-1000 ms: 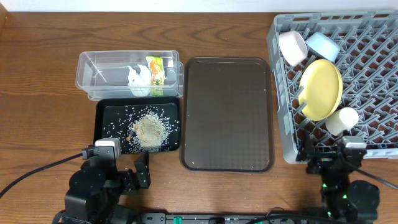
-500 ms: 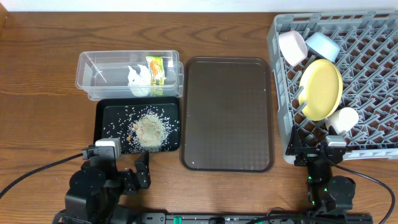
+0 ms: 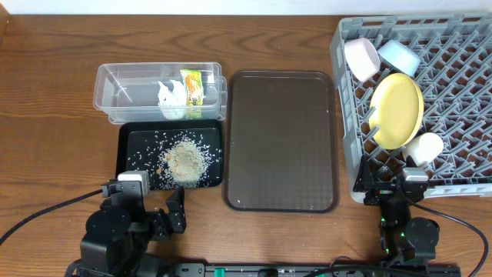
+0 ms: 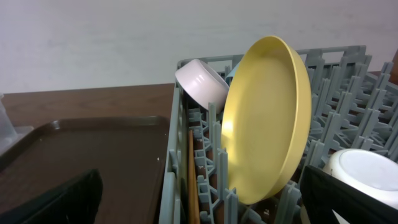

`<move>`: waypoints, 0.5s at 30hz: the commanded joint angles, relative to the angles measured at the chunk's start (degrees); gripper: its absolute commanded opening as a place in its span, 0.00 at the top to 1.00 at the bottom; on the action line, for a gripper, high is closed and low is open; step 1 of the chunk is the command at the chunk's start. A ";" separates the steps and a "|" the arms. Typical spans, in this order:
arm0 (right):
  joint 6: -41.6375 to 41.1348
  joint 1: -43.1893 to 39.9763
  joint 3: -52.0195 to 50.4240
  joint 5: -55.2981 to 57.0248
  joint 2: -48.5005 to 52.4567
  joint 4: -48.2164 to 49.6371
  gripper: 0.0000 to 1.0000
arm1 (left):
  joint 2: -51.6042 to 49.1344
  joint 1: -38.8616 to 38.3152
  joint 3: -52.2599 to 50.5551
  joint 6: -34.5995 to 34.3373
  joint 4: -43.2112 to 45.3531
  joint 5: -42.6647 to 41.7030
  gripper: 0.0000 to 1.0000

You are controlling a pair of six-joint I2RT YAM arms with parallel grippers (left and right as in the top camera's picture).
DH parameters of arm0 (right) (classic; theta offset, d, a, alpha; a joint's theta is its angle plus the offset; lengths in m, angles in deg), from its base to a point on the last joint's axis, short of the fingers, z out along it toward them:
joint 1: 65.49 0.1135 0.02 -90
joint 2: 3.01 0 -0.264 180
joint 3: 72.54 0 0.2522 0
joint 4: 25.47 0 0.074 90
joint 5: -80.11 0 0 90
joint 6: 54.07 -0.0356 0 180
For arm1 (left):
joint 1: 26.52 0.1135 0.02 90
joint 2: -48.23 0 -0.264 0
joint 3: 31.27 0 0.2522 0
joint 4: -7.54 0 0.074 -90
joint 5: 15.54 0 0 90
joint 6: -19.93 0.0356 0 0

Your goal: Sort waste into correct bins and load items into the dishwasher rack

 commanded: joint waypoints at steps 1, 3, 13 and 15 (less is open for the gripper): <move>-0.02 1.36 -0.11 -0.24 -0.24 -0.22 0.01 | 0.15 -0.31 0.00 0.35 -0.07 -0.15 0.02; -0.02 1.36 -0.11 -0.22 -0.24 -0.22 0.01 | 0.15 -0.31 0.00 0.35 -0.07 -0.15 0.02; -0.02 1.36 -0.11 -0.24 -0.24 -0.22 0.01 | 0.15 -0.28 -0.02 0.76 -1.44 0.04 0.02; -0.02 1.36 -0.11 -0.24 -0.24 -0.22 0.01 | 0.24 0.22 -0.39 2.21 -1.99 2.84 0.02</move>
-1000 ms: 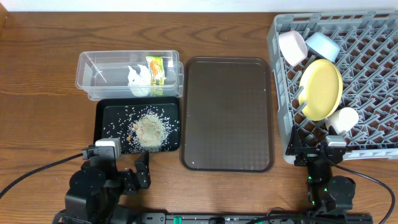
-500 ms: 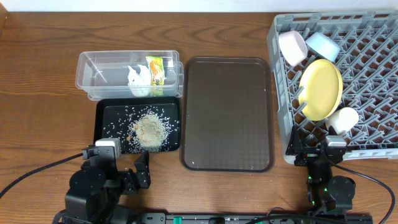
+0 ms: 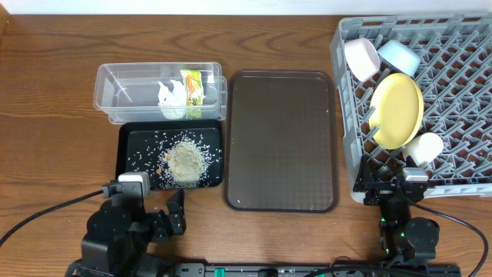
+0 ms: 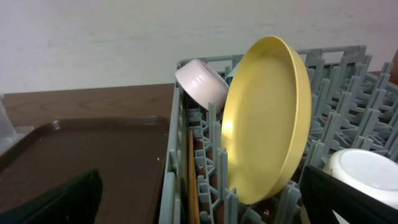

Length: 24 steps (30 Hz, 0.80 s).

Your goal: Sort waste into correct bins and load items into the dishwasher rack

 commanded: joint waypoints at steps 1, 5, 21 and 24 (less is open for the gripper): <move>-0.02 1.36 -0.11 -0.24 -0.24 -0.22 0.01 | 0.57 1.38 -0.96 2.51 0.42 3.04 0.02; -0.02 1.36 -0.11 -0.24 -0.24 -0.22 0.01 | 4.61 7.28 -6.82 4.37 7.08 3.10 0.02; -0.02 1.36 -0.11 -0.24 -0.24 -0.22 0.01 | 19.30 12.57 -42.29 4.90 55.71 3.02 0.02; -0.02 1.36 -0.11 -0.24 -0.24 -0.22 0.01 | 20.09 12.57 -45.18 4.98 59.32 2.93 0.02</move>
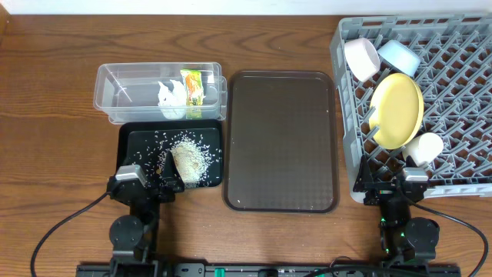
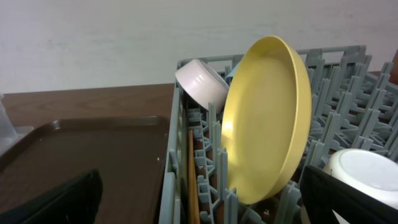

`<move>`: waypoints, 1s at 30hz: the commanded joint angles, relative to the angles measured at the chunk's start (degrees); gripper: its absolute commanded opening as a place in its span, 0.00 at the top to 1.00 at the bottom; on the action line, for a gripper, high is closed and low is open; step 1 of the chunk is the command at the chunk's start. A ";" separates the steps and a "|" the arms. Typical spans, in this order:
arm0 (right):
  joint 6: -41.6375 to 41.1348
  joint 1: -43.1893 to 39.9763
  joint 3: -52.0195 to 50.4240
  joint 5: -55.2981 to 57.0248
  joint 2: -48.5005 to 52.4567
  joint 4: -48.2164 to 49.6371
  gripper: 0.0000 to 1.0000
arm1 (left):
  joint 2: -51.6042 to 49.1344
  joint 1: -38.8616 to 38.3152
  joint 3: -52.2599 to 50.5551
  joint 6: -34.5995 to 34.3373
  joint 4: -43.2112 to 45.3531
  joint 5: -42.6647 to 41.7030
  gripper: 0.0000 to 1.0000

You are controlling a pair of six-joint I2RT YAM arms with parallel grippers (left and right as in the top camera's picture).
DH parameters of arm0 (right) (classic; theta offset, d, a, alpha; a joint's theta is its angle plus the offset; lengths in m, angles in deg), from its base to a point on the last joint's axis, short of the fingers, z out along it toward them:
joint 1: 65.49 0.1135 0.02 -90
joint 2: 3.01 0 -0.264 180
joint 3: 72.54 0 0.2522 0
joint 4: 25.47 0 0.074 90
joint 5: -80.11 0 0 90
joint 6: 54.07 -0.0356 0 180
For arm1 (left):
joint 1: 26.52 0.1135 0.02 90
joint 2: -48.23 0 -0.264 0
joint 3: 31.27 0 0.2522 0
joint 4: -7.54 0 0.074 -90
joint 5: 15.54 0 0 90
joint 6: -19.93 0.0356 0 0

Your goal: Sort waste into correct bins and load items into the dishwasher rack

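The grey dishwasher rack (image 1: 461,92) at the right holds a yellow plate (image 1: 396,108) on edge, a pink bowl (image 1: 360,58), a pale blue bowl (image 1: 400,55) and a white cup (image 1: 424,146). My right gripper (image 1: 393,188) sits at the rack's near left corner. Its wrist view shows the right gripper (image 2: 199,202) open and empty, facing the yellow plate (image 2: 267,118), pink bowl (image 2: 199,78) and white cup (image 2: 364,171). My left gripper (image 1: 169,173) reaches over the near edge of the black bin (image 1: 123,154), beside the food scraps (image 1: 191,158). Its jaws are too dark to read.
A clear bin (image 1: 115,85) behind the black one holds a crumpled tissue (image 1: 171,96) and a green wrapper (image 1: 192,85). A brown serving tray (image 1: 280,138) lies bare in the middle, its corner also in the wrist view (image 2: 81,149). A brown stick (image 2: 193,180) runs along the rack's left wall.
My left arm was folded in front of the black bin, its fingers short of the near edge. Now it is stretched forward with the gripper over that edge. The right arm has not moved.
At both earlier moments my left arm sat folded near the table's front left and my right gripper stood open at the rack's corner. The dishes, bins and tray have stayed as they were. Only the left gripper's place differs now, over the black bin.
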 commanded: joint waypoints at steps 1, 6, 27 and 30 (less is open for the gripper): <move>-0.02 1.33 -0.11 -0.22 -0.24 -0.20 0.01 | 1.01 0.28 -1.62 1.60 0.66 0.20 0.02; -0.02 1.33 -0.11 -0.22 -0.24 -0.20 0.01 | 0.98 0.28 -1.62 1.60 -3.80 -1.29 0.02; -0.02 1.33 -0.11 -0.22 -0.24 -0.20 0.01 | 0.39 0.24 -1.62 1.62 -4.28 -1.22 0.02; -0.02 1.33 -0.11 -0.22 -0.24 -0.20 0.01 | 0.37 0.24 -1.62 1.62 -4.28 -1.22 0.02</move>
